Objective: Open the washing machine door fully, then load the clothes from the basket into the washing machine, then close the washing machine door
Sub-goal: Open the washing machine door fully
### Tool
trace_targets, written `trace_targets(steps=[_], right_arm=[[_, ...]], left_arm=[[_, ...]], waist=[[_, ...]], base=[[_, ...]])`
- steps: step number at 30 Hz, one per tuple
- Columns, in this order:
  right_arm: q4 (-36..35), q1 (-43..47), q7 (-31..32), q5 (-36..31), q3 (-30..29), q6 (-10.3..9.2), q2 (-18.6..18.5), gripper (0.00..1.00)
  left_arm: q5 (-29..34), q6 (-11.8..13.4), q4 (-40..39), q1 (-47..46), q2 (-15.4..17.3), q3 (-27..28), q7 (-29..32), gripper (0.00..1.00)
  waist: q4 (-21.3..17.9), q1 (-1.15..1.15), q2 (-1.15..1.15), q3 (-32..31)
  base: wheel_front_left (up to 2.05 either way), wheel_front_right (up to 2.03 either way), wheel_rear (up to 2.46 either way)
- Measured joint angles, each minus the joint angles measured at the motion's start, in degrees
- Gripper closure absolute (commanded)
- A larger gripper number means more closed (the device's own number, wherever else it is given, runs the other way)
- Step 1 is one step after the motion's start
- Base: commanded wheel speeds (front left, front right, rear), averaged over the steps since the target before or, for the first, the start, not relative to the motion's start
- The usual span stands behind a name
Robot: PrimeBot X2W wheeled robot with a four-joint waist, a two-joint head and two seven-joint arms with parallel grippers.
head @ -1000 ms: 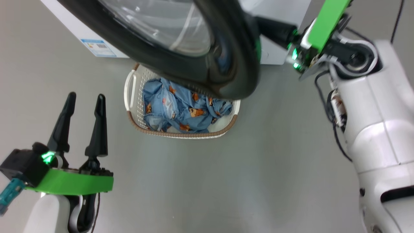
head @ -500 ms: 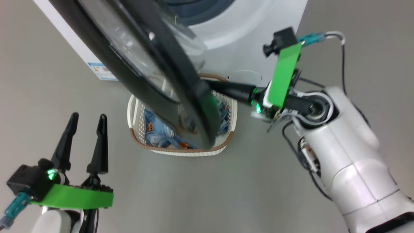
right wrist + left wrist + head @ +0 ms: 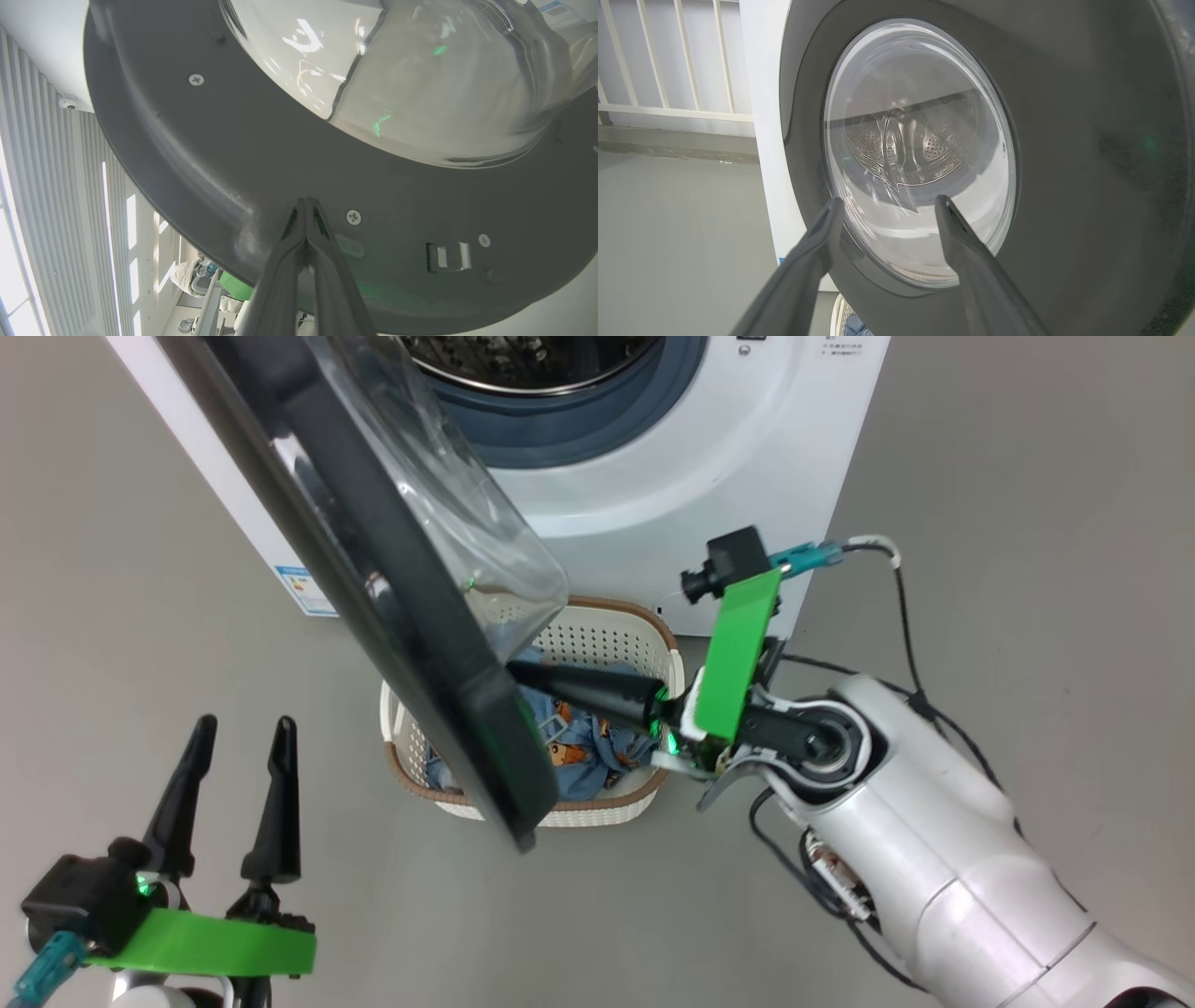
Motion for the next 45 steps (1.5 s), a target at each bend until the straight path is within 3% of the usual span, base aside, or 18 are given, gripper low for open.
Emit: trace_targets(steps=[9, 17, 24, 44, 45], right_arm=[[-0.1, -0.2, -6.0, 6.8, 9.9, 0.00, 0.1, 1.00], [0.3, -0.7, -9.5, 9.4, 12.3, 0.00, 0.2, 1.00], [-1.7, 0.2, -11.8, 9.6, 9.2, 0.00, 0.4, 1.00], [-15.8, 17.4, -22.4, 6.2, -3.2, 0.00, -3.8, 1.00], [-16.1, 18.3, -23.3, 5.8, -3.9, 0.00, -3.9, 0.95]], left_arm=[[0.3, 0.0, 0.6, 0.5, -0.1, 0.5, 0.0, 0.00], [0.3, 0.0, 0.9, 0.7, -0.1, 1.7, 0.0, 0.00], [0.5, 0.0, 1.0, 2.6, -0.1, 3.9, 0.0, 0.00], [1.3, 0.0, 0.3, 7.1, -0.3, 9.4, 0.0, 0.00], [1.5, 0.0, 0.3, 7.4, -0.4, 9.5, 0.0, 0.00]], waist=[[0.1, 0.00, 0.00, -0.9], [-0.7, 0.00, 0.00, -1.3], [-2.7, 0.00, 0.00, -2.3], [-9.3, 0.00, 0.00, -4.9], [-9.5, 0.00, 0.00, -5.0]], base=[[0.00, 0.00, 0.00], [0.00, 0.00, 0.00], [0.00, 0.00, 0.00], [0.00, 0.00, 0.00], [0.00, 0.00, 0.00]])
